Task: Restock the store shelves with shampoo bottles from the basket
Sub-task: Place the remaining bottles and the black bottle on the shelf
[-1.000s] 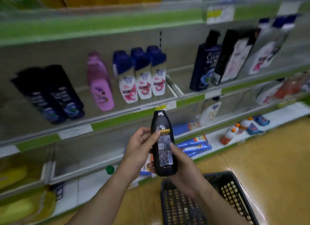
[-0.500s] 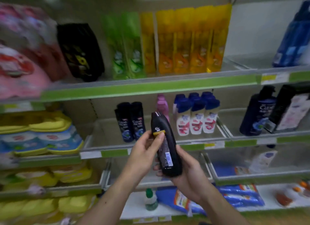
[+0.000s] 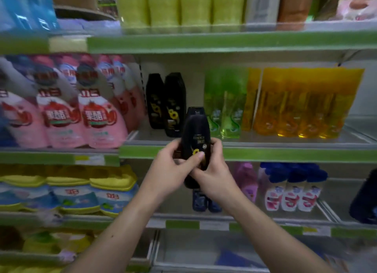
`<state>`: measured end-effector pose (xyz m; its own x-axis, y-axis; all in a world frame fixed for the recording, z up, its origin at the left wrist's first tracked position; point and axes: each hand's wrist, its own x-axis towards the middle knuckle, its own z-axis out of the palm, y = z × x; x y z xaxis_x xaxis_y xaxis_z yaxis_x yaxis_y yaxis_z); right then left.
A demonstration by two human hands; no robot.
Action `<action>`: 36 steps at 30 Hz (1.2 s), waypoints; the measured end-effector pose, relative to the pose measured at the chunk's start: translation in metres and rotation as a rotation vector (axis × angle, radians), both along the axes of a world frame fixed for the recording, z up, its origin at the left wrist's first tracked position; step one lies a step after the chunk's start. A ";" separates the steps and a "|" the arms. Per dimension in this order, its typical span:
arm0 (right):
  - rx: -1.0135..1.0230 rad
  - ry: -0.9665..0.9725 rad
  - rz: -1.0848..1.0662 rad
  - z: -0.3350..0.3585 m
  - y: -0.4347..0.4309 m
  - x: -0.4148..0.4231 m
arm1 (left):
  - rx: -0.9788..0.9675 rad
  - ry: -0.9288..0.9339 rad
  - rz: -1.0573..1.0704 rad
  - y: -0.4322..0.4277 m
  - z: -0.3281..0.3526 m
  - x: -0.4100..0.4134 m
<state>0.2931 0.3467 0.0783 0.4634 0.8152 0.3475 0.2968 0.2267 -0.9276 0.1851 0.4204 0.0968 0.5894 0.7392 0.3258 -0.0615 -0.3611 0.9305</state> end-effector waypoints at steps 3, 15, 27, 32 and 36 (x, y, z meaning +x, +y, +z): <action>0.027 -0.066 0.036 0.015 0.027 -0.012 | 0.034 0.015 -0.012 0.031 0.019 -0.015; 0.217 -0.312 -0.139 0.027 0.080 -0.029 | 0.110 -0.108 0.148 0.108 0.050 -0.053; -0.101 -0.539 -0.397 0.051 0.114 -0.005 | 0.141 -0.002 0.300 0.148 0.042 -0.022; -0.204 -0.379 -0.397 0.051 0.119 0.001 | 0.152 0.023 0.301 0.157 0.032 -0.009; -0.218 -0.376 -0.412 0.048 0.122 0.003 | 0.196 0.070 0.324 0.162 0.030 -0.006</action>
